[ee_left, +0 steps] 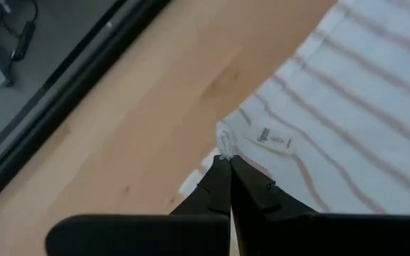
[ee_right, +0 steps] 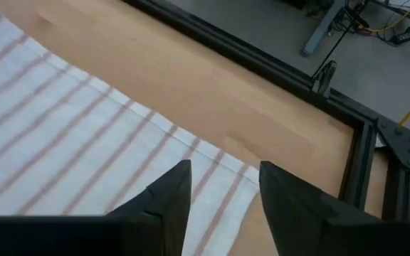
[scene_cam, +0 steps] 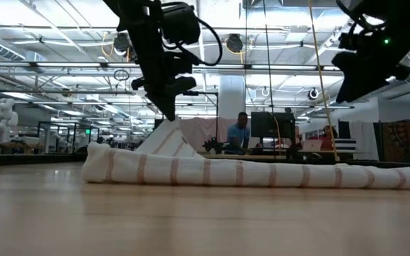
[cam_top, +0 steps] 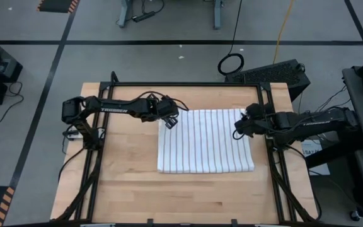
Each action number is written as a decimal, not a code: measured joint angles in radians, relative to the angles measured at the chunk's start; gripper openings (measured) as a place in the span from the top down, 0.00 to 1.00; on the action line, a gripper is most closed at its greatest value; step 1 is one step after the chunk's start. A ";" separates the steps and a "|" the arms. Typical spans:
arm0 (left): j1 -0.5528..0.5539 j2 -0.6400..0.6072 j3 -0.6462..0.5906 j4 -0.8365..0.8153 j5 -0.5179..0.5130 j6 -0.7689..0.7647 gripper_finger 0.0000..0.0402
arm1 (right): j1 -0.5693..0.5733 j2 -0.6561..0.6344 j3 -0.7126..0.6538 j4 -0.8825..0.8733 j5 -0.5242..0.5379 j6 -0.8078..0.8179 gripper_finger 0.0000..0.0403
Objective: Roll towel
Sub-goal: Roll the white towel
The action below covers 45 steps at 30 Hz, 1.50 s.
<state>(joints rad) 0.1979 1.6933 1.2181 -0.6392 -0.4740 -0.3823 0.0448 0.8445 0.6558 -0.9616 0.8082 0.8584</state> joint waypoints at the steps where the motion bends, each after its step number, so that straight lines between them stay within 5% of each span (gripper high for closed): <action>1: 0.002 0.001 0.003 0.006 0.000 -0.001 1.00 | 0.000 -0.004 0.014 -0.017 0.001 -0.005 0.61; 17: 0.011 -0.006 0.002 -0.048 0.053 -0.002 1.00 | -0.040 -0.026 0.335 -0.285 0.036 0.108 0.62; 34: 0.037 -0.014 0.002 -0.104 0.047 -0.004 0.99 | -0.064 -0.025 0.349 -0.285 0.023 0.091 0.62; 45: 0.045 -0.014 0.002 -0.104 -0.010 -0.031 0.71 | -0.064 -0.025 0.348 -0.276 -0.055 0.050 0.62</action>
<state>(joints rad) 0.2428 1.6794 1.2198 -0.7432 -0.4843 -0.4129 -0.0193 0.8192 1.0042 -1.2375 0.7528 0.9083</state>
